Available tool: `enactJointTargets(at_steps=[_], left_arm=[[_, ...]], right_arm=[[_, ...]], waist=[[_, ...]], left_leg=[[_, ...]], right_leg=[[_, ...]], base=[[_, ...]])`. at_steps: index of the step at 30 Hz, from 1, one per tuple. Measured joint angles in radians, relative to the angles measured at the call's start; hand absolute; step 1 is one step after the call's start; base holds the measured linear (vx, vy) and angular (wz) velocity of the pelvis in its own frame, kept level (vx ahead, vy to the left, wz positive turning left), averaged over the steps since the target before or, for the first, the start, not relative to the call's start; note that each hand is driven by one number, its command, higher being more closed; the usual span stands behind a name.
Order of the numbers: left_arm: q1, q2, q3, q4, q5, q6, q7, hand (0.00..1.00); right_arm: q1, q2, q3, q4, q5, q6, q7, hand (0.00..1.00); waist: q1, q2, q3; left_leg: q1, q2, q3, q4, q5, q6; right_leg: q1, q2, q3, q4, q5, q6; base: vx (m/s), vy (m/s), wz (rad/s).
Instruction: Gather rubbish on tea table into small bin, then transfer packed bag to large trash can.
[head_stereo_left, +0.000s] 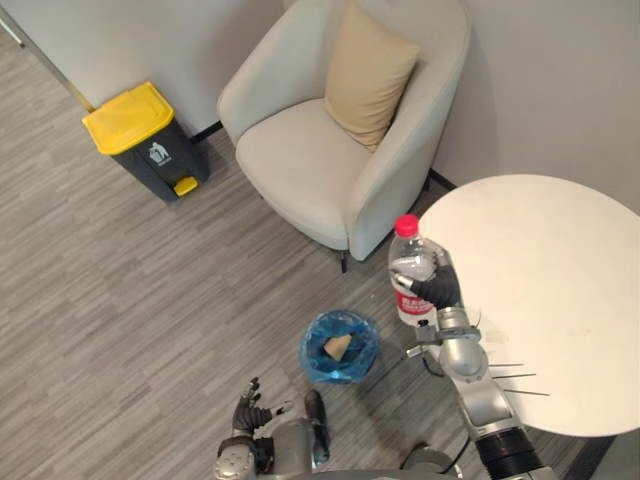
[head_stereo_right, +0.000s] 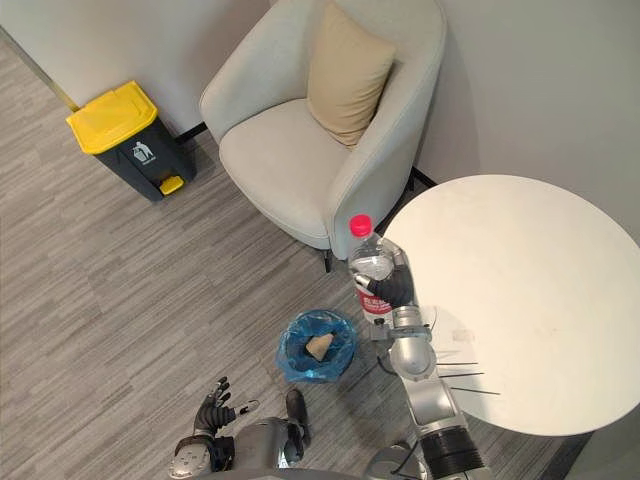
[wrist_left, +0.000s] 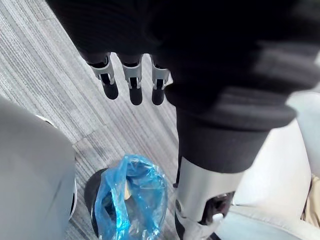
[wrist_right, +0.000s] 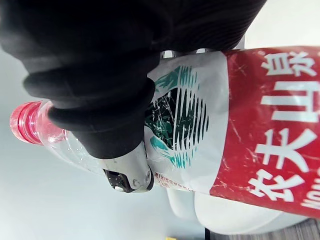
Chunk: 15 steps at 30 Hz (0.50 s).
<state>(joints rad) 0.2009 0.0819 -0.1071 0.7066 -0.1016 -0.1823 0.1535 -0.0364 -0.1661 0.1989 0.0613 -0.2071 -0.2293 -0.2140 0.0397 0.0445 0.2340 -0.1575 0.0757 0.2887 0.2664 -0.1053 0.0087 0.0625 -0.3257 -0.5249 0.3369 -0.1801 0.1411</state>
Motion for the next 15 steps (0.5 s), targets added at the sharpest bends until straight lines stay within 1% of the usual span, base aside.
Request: enactJointTargets(at_steps=[1, 2, 3, 4, 5, 6, 7, 8, 9, 10, 11, 12, 13, 14, 15], left_arm=[[-0.003, 0.013, -0.020, -0.001, 0.009, 0.000, 0.000, 0.00], [-0.011, 0.020, -0.040, 0.002, 0.018, 0.001, 0.000, 0.00], [-0.015, 0.023, -0.044, 0.002, 0.018, 0.001, 0.000, 0.00], [-0.034, 0.024, -0.045, 0.011, 0.018, 0.001, 0.001, 0.00], [-0.053, 0.024, -0.049, 0.010, 0.017, -0.001, 0.001, 0.00], [-0.066, 0.024, -0.051, 0.011, 0.017, -0.002, 0.002, 0.00], [-0.085, 0.031, -0.052, 0.011, 0.017, -0.003, 0.002, 0.00], [-0.115, 0.038, -0.052, 0.010, 0.016, -0.010, 0.004, 0.00], [-0.154, 0.029, -0.049, 0.018, 0.014, -0.013, 0.009, 0.00], [-0.167, 0.023, -0.048, 0.015, 0.012, -0.015, 0.014, 0.00], [-0.190, 0.014, -0.047, 0.014, 0.002, -0.020, 0.028, 0.00], [-0.215, 0.010, -0.047, 0.016, -0.009, -0.022, 0.036, 0.00], [-0.233, 0.007, -0.047, 0.019, -0.017, -0.023, 0.044, 0.00], [-0.263, -0.003, -0.037, 0.020, -0.028, -0.025, 0.055, 0.00], [-0.291, -0.012, -0.028, 0.018, -0.041, -0.030, 0.068, 0.00]], right_arm=[[0.000, -0.003, 0.007, 0.007, 0.000, 0.000, 0.002, 1.00], [-0.002, -0.005, 0.008, 0.026, 0.000, -0.001, 0.003, 1.00], [-0.007, -0.005, 0.012, 0.041, 0.000, -0.001, 0.004, 1.00], [-0.014, -0.014, 0.019, 0.064, -0.001, 0.000, 0.004, 1.00], [-0.033, -0.030, 0.036, 0.094, -0.009, 0.001, 0.004, 1.00], [-0.050, -0.040, 0.044, 0.106, -0.014, 0.001, 0.005, 1.00], [-0.077, -0.052, 0.054, 0.124, -0.032, 0.003, 0.006, 1.00], [-0.122, -0.059, 0.066, 0.144, -0.042, 0.004, 0.004, 1.00], [-0.206, -0.084, 0.092, 0.200, -0.052, 0.003, 0.001, 1.00], [-0.251, -0.095, 0.102, 0.237, -0.066, 0.008, 0.001, 1.00], [-0.330, -0.112, 0.129, 0.301, -0.086, 0.020, -0.001, 1.00], [-0.383, -0.119, 0.138, 0.353, -0.105, 0.025, -0.002, 1.00], [-0.399, -0.118, 0.138, 0.362, -0.111, 0.032, -0.007, 1.00], [-0.417, -0.118, 0.133, 0.366, -0.116, 0.045, -0.027, 1.00], [-0.432, -0.117, 0.133, 0.365, -0.117, 0.045, -0.047, 1.00]], waist=[[-0.004, 0.001, 0.000], [-0.022, 0.016, 0.011], [-0.028, 0.017, 0.012], [-0.026, 0.011, 0.018], [-0.028, 0.024, 0.039], [-0.030, 0.012, 0.051], [-0.031, 0.017, 0.075], [-0.028, 0.005, 0.110], [-0.046, 0.033, 0.160], [-0.042, 0.050, 0.173], [-0.021, 0.061, 0.182], [-0.017, 0.064, 0.195], [-0.017, 0.063, 0.212], [-0.015, 0.063, 0.232], [-0.010, 0.060, 0.233]], left_leg=[[-0.004, -0.006, -0.021, 0.026, -0.028, 0.003], [-0.012, -0.005, -0.051, 0.046, -0.045, 0.008], [-0.022, -0.005, -0.069, 0.053, -0.049, 0.009], [-0.030, -0.006, -0.089, 0.057, -0.050, 0.010], [-0.052, -0.010, -0.121, 0.074, -0.050, 0.008], [-0.062, -0.013, -0.134, 0.090, -0.050, 0.006], [-0.094, -0.021, -0.160, 0.127, -0.055, -0.002], [-0.156, -0.039, -0.180, 0.202, -0.068, -0.022], [-0.225, -0.034, -0.210, 0.283, -0.083, -0.036], [-0.264, -0.022, -0.218, 0.305, -0.085, -0.039], [-0.326, -0.009, -0.221, 0.312, -0.085, -0.040], [-0.371, -0.007, -0.230, 0.310, -0.084, -0.042], [-0.385, -0.008, -0.234, 0.317, -0.081, -0.046], [-0.427, -0.007, -0.237, 0.348, -0.082, -0.047], [-0.490, -0.009, -0.241, 0.384, -0.087, -0.051]], right_leg=[[-0.054, -0.027, 0.067, 0.129, 0.006, -0.010], [-0.135, -0.021, 0.186, 0.257, -0.031, -0.045], [-0.172, 0.003, 0.245, 0.284, -0.063, -0.049], [-0.231, 0.043, 0.332, 0.307, -0.102, -0.055], [-0.304, 0.084, 0.400, 0.305, -0.116, -0.069], [-0.334, 0.096, 0.417, 0.303, -0.116, -0.069], [-0.380, 0.105, 0.418, 0.284, -0.114, -0.068], [-0.424, 0.102, 0.411, 0.215, -0.056, -0.068], [-0.466, 0.104, 0.399, 0.259, -0.023, -0.060], [-0.494, 0.112, 0.387, 0.272, -0.021, -0.064], [-0.562, 0.122, 0.384, 0.295, -0.020, -0.066], [-0.610, 0.122, 0.375, 0.318, -0.023, -0.071], [-0.623, 0.118, 0.369, 0.331, -0.027, -0.076], [-0.662, 0.114, 0.364, 0.371, -0.035, -0.085], [-0.722, 0.105, 0.365, 0.419, -0.053, -0.088]], base=[[0.15, 0.169, 0.35], [0.12, 0.135, 0.48], [0.09, 0.053, 0.65], [0.08, -0.002, 0.78], [0.11, -0.018, 0.81], [0.06, -0.053, 0.88], [0.02, -0.092, 1.00], [-0.05, -0.179, 1.24], [-0.07, -0.174, 1.01], [-0.09, -0.166, 0.49], [-0.07, -0.110, 0.18], [-0.07, -0.113, 0.19], [-0.08, -0.089, 0.28], [-0.12, -0.070, 0.27], [-0.13, -0.067, 0.24]])
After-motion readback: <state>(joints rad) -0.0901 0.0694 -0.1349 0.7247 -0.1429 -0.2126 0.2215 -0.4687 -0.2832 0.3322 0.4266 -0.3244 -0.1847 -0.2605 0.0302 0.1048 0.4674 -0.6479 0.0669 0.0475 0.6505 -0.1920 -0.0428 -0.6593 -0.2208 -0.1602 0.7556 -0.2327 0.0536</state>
